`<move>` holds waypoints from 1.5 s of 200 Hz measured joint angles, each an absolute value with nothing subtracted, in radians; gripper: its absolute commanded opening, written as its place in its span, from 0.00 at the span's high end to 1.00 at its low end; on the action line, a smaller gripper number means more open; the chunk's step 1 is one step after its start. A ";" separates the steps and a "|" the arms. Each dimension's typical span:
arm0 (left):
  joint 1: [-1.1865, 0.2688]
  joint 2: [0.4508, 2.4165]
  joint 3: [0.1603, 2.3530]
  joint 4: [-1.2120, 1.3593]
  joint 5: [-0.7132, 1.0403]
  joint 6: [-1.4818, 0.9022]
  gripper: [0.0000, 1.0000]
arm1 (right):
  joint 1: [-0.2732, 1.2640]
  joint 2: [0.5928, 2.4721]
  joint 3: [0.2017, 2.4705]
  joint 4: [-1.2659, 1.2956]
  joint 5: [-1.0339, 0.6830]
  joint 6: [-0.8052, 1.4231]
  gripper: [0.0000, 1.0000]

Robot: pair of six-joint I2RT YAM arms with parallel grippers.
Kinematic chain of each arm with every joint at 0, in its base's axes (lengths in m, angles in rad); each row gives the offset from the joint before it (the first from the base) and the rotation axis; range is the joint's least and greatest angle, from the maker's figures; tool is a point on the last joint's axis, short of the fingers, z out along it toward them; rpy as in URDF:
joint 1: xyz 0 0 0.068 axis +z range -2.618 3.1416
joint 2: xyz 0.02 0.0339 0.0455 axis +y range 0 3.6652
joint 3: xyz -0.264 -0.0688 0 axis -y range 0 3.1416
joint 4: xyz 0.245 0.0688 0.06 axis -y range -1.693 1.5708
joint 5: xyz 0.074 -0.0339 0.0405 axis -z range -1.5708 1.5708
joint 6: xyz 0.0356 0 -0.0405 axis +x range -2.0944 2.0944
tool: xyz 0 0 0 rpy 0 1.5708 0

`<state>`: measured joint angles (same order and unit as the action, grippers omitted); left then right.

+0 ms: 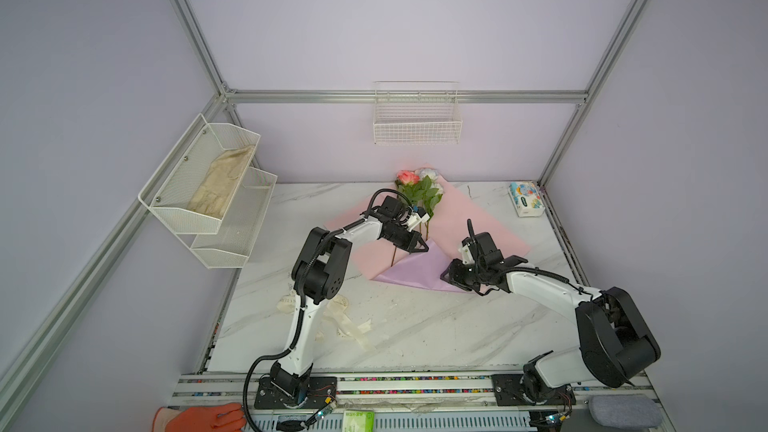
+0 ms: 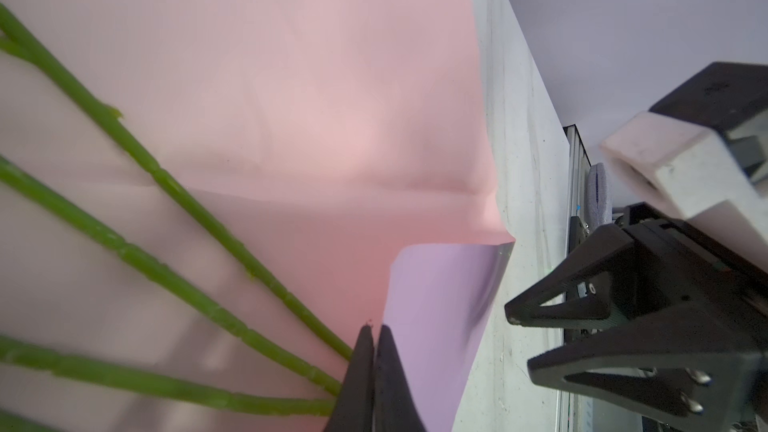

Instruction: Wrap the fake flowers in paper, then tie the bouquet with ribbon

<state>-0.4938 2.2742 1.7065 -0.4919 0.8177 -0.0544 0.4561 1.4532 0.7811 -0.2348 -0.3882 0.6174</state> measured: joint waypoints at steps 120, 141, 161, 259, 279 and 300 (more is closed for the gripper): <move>-0.499 2.323 1.758 -0.567 0.755 -0.040 0.93 | 0.580 1.586 0.804 -0.183 -0.388 0.641 0.75; -0.499 2.323 1.759 -0.569 0.750 -0.039 0.84 | 0.580 1.586 0.804 -0.177 -0.358 0.654 0.75; -0.499 2.322 1.759 -0.574 0.736 -0.044 0.66 | 0.579 1.587 0.804 -0.176 -0.335 0.661 0.75; -0.436 1.765 1.352 -0.395 0.606 -0.283 0.68 | 0.579 1.597 0.796 -0.176 -0.304 0.670 0.74; -0.449 1.733 1.230 -0.331 0.659 -0.329 0.72 | 0.579 1.597 0.796 -0.176 -0.303 0.672 0.74; -0.480 1.752 1.115 -0.294 0.679 -0.371 0.73 | 0.579 1.597 0.796 -0.176 -0.302 0.674 0.74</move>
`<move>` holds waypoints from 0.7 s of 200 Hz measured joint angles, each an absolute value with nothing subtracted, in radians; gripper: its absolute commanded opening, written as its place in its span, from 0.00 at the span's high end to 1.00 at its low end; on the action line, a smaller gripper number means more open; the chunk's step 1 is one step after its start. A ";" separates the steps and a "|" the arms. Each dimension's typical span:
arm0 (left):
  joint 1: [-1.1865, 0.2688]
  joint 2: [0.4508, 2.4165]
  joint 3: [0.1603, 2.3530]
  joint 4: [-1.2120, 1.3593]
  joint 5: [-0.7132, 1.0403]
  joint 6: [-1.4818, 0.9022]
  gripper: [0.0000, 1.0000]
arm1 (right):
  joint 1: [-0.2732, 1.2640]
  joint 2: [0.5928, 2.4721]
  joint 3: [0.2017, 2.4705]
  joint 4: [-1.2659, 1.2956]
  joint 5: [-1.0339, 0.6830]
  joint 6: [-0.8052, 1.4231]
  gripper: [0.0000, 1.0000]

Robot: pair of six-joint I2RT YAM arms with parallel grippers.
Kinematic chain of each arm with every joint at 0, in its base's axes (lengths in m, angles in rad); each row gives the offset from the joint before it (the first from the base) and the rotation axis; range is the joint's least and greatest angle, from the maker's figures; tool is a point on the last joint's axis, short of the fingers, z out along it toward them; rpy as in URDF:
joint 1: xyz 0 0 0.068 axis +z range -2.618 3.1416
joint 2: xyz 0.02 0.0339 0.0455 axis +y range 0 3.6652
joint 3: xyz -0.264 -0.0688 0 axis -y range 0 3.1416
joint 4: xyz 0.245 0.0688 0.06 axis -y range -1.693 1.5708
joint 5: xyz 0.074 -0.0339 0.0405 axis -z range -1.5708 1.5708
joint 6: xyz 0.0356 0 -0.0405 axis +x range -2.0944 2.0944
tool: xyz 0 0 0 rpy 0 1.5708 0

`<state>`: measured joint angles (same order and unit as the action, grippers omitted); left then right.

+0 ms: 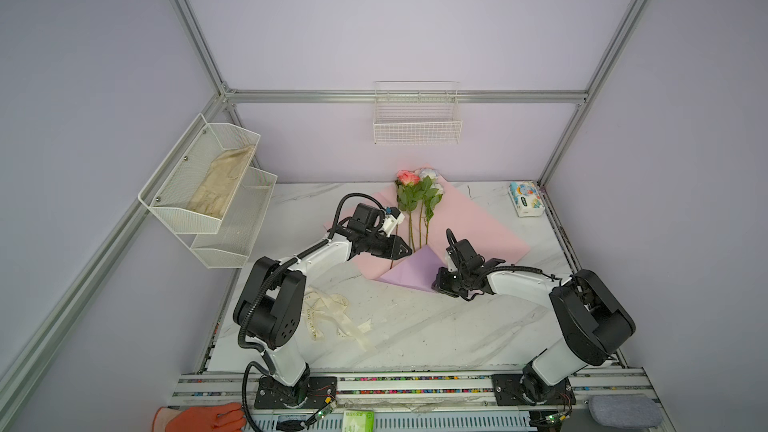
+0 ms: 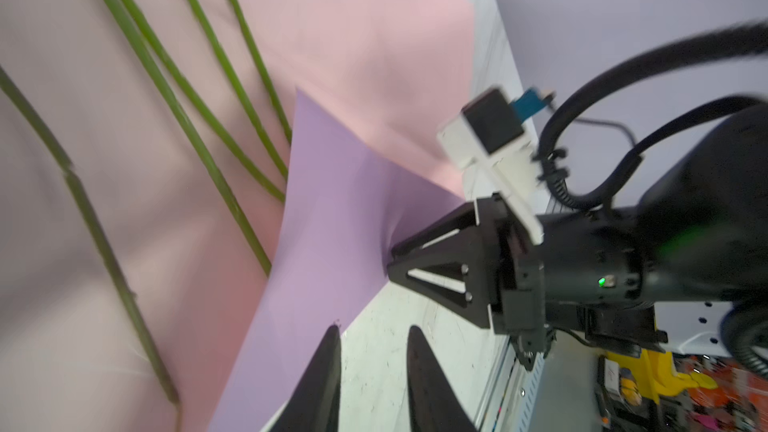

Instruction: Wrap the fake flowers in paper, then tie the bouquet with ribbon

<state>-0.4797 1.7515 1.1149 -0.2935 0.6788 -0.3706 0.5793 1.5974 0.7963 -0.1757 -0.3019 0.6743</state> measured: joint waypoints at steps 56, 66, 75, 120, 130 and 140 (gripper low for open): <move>-0.502 1.799 1.000 -0.205 0.638 -0.436 0.76 | 0.579 1.597 0.796 -0.176 -0.300 0.678 0.73; -0.498 1.806 0.989 -0.194 0.618 -0.436 0.76 | 0.579 1.597 0.796 -0.176 -0.297 0.680 0.73; -0.496 1.810 0.977 -0.187 0.601 -0.435 0.76 | 0.579 1.597 0.796 -0.176 -0.294 0.683 0.73; -0.471 1.806 0.915 -0.143 0.573 -0.435 0.75 | 0.579 1.562 0.779 -0.197 -0.265 0.707 0.72; -0.466 1.799 0.902 -0.130 0.572 -0.434 0.75 | 0.578 1.544 0.765 -0.203 -0.253 0.714 0.72; -0.462 1.795 0.894 -0.122 0.571 -0.434 0.74 | 0.576 1.526 0.751 -0.216 -0.244 0.721 0.72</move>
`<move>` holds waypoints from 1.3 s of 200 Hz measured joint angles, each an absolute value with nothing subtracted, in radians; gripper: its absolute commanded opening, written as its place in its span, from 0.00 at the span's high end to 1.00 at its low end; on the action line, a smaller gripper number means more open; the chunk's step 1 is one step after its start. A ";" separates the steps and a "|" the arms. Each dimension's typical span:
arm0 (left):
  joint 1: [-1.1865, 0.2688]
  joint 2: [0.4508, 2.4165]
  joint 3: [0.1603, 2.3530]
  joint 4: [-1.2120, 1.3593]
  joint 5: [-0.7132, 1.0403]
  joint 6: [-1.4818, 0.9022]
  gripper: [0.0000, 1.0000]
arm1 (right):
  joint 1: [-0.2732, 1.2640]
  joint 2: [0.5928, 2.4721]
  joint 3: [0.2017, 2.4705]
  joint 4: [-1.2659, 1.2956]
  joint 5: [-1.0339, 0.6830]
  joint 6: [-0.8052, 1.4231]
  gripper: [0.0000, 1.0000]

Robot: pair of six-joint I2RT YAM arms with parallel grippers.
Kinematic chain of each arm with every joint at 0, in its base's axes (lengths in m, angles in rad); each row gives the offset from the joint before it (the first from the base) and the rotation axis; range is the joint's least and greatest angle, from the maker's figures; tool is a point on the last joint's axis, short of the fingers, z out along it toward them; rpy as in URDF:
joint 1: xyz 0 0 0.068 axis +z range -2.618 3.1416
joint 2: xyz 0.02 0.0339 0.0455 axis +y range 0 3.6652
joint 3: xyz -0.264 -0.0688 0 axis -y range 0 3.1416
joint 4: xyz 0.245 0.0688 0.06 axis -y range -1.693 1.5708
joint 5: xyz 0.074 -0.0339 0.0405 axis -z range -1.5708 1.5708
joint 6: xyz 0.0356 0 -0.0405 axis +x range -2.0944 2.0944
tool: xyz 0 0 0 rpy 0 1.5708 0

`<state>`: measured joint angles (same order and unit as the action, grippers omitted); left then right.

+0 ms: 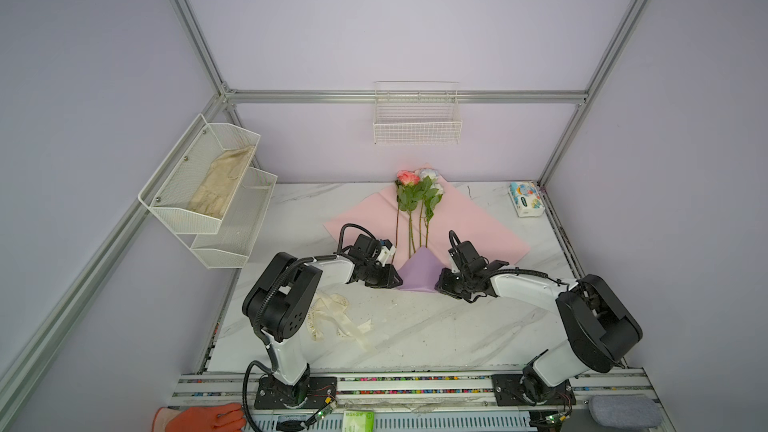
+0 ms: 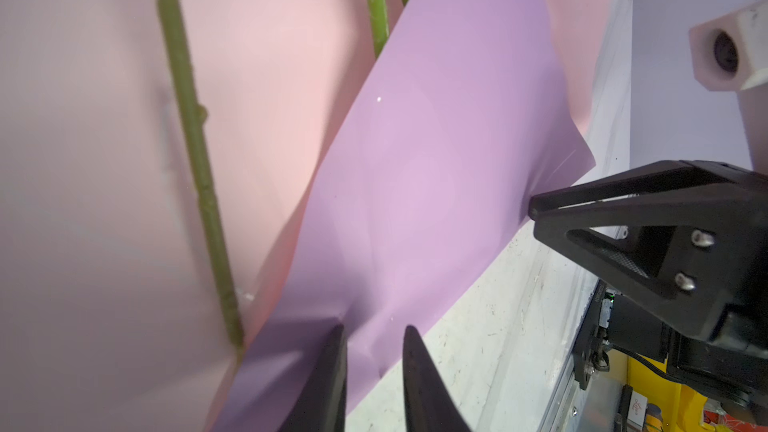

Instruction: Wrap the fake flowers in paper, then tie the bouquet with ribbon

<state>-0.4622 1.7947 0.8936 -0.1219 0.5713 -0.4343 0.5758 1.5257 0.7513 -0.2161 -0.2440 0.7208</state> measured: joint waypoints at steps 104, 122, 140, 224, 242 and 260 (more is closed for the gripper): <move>-0.398 1.715 0.826 -0.143 0.507 -0.424 0.73 | 0.522 1.423 0.680 -0.352 -0.126 0.776 0.72; -0.380 1.689 0.802 -0.146 0.495 -0.425 0.73 | 0.508 1.404 0.673 -0.360 -0.121 0.781 0.73; -0.367 1.686 0.794 -0.144 0.499 -0.427 0.73 | 0.486 1.393 0.669 -0.366 -0.121 0.780 0.73; -0.360 1.687 0.790 -0.133 0.521 -0.427 0.72 | 0.476 1.316 0.771 -0.335 -0.208 0.723 0.81; -0.360 1.687 0.790 -0.133 0.522 -0.426 0.72 | 0.476 1.395 0.783 -0.332 -0.174 0.723 0.83; -0.360 1.687 0.790 -0.134 0.523 -0.426 0.72 | 0.476 1.472 0.783 -0.350 -0.133 0.724 0.83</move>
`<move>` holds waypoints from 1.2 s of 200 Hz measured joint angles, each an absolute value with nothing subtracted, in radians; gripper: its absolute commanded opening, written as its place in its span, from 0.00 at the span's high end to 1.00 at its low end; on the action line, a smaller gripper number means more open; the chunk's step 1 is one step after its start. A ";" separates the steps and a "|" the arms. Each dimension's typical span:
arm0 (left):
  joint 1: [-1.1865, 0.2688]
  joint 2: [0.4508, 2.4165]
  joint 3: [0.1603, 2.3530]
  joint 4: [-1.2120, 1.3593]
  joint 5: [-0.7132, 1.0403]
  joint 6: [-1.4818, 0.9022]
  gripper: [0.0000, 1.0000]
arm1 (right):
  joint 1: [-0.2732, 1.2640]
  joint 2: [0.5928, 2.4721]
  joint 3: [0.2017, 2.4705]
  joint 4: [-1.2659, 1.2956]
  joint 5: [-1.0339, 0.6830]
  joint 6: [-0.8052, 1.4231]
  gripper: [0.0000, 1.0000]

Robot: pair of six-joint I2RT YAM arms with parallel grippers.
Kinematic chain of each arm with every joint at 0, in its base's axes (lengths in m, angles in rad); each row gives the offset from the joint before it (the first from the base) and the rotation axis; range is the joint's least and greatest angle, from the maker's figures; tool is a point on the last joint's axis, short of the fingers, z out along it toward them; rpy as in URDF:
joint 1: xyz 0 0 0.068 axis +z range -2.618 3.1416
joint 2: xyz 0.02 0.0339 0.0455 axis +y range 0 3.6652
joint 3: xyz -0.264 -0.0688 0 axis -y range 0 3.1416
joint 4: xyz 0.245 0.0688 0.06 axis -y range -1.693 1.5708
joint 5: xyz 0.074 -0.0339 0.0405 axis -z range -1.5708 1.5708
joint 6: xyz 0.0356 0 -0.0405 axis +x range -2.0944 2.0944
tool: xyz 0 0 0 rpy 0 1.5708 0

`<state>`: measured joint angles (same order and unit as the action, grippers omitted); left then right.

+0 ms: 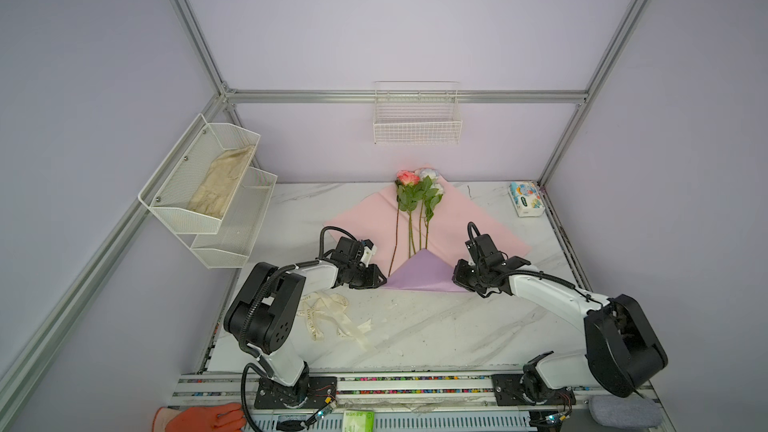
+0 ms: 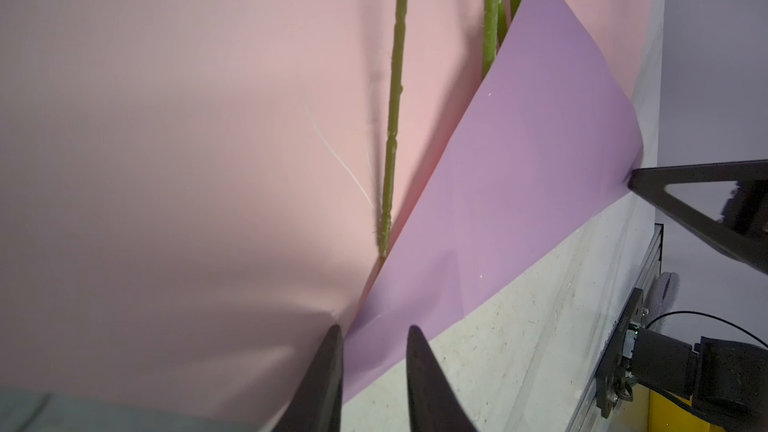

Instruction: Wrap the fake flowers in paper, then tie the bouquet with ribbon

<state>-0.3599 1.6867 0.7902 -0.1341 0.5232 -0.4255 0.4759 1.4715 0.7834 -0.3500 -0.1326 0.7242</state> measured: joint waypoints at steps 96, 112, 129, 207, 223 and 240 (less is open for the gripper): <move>-0.354 1.692 0.793 -0.136 0.551 -0.408 0.69 | 0.476 1.456 0.719 -0.403 -0.024 0.734 0.81; -0.354 1.693 0.793 -0.137 0.551 -0.407 0.70 | 0.478 1.441 0.738 -0.413 -0.035 0.718 0.80; -0.353 1.694 0.793 -0.136 0.551 -0.407 0.71 | 0.495 1.411 0.766 -0.366 -0.085 0.709 0.78; -0.349 1.698 0.793 -0.135 0.561 -0.408 0.72 | 0.765 1.791 1.122 -0.198 -0.148 0.731 0.78; -0.349 1.697 0.793 -0.136 0.561 -0.409 0.71 | 0.779 1.847 1.125 -0.209 -0.136 0.733 0.79; -0.349 1.693 0.795 -0.142 0.558 -0.411 0.67 | 0.779 1.859 1.118 -0.215 -0.131 0.734 0.79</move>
<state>-0.3489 1.6932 0.7948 -0.1421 0.5583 -0.4110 0.7788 1.8591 1.1179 -0.2153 -0.1314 0.7341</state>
